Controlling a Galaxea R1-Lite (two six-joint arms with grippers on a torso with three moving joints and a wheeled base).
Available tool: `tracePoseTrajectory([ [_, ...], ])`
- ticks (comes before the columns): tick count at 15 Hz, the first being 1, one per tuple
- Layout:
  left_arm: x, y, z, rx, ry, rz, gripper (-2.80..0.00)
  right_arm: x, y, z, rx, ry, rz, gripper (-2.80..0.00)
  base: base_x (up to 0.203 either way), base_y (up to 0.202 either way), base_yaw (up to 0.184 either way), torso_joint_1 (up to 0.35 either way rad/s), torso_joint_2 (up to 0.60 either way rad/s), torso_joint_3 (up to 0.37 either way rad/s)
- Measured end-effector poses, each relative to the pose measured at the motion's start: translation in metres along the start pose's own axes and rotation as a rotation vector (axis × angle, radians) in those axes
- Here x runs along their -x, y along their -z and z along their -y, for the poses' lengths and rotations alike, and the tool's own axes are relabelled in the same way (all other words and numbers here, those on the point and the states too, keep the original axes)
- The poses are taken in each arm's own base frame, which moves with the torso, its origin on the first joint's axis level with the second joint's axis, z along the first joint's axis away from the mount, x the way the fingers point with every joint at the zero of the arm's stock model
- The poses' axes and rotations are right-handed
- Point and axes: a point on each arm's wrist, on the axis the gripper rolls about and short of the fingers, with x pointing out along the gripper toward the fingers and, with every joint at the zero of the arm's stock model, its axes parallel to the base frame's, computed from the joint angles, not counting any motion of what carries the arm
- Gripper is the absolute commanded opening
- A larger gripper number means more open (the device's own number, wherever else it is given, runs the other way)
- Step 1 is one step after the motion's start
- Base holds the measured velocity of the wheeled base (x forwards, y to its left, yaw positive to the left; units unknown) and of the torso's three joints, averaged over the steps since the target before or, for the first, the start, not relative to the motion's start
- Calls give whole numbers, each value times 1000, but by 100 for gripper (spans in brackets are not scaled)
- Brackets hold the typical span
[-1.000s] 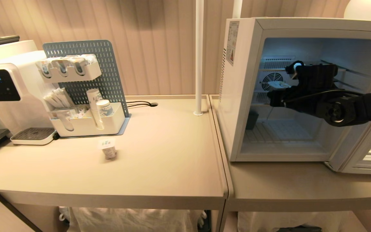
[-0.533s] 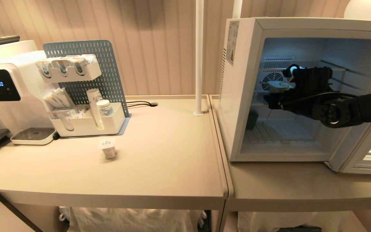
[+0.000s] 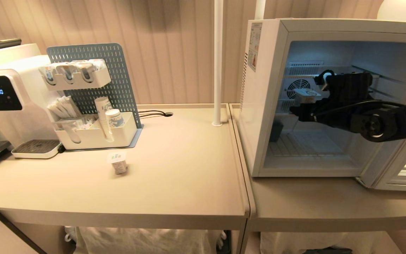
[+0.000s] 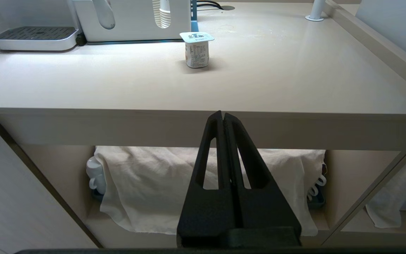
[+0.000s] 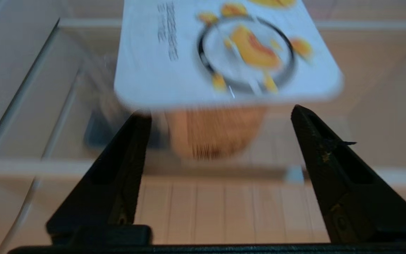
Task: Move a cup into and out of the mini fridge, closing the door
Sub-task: Put the yoghurt in the freezer
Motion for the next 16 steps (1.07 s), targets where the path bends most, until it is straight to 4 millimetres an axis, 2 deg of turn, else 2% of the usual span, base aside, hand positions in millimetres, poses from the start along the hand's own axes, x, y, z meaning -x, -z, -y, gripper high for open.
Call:
tracePoseTrajectory([
  [7,0,0,0,0,1,1,-280,46,-4,3,1,-7,9,0,0,0,0,0,0,0],
  [11,0,0,0,0,-1,-1,-280,84,-1,5,2,-31,12,0,0,0,0,0,0,0],
  [12,0,0,0,0,0,0,-280,94,0,6,2,-37,15,-280,0,0,0,0,0,0],
  [16,0,0,0,0,0,0,-280,150,6,11,-5,-55,61,-280,0,0,0,0,0,0],
])
